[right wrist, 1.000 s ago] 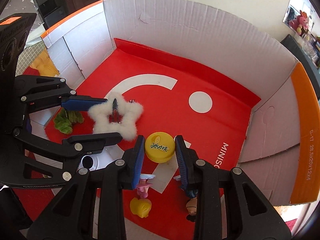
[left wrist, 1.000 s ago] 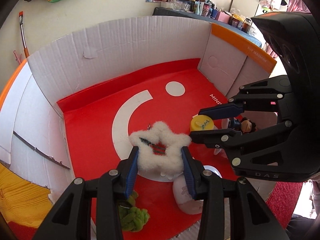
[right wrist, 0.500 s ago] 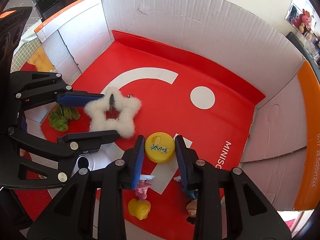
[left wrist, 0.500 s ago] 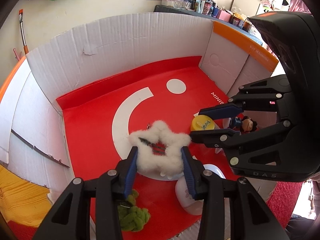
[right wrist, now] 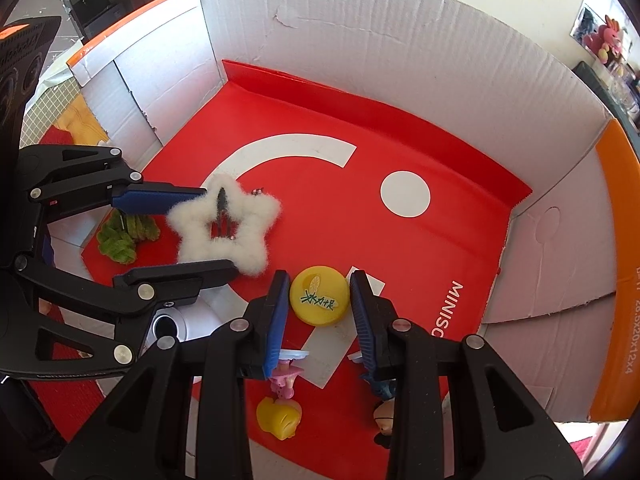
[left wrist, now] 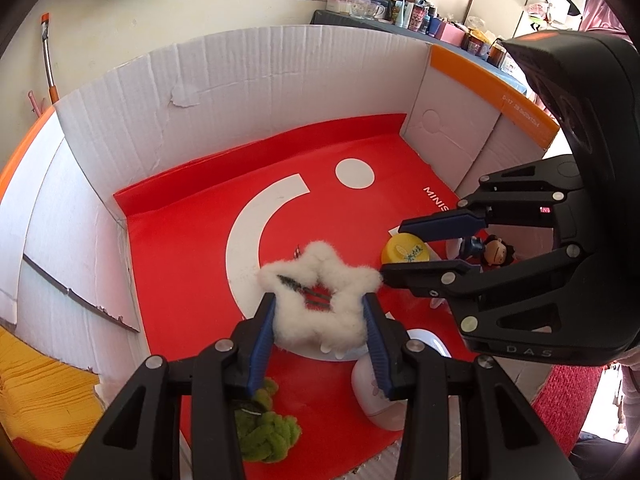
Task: Organize objects
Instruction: 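Open left tool to drop white star while right tool releases yellow jar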
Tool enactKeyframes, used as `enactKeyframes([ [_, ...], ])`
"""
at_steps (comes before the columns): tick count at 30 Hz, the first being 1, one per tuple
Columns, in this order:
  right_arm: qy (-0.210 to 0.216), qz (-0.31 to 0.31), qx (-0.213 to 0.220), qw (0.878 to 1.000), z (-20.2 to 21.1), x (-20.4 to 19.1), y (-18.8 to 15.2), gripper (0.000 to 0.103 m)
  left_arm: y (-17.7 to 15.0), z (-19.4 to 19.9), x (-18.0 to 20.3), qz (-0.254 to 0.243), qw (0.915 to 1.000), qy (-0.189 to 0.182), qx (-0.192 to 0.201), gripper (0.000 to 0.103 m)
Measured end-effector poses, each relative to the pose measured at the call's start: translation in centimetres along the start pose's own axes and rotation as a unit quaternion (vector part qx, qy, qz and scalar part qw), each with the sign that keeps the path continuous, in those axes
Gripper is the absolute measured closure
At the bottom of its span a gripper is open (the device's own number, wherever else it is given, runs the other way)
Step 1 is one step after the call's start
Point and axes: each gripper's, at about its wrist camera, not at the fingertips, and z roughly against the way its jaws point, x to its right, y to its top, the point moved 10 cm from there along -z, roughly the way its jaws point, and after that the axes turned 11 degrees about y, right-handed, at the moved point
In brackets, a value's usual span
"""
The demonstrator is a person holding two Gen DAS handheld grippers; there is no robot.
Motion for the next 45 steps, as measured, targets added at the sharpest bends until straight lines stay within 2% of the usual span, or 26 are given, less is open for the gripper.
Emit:
enactKeyframes([
  [32,0.001,-0.010,0.007,1.000,1.1,2.6,-1.2,0.072,0.8,0.5,-0.7,0.013,0.9998,0.006,0.013,0.052],
  [45,-0.008,-0.007,0.041,0.999,4.2,4.2,-1.9,0.072,1.4,2.6,-0.9,0.024,0.9988,0.013,0.041,0.052],
])
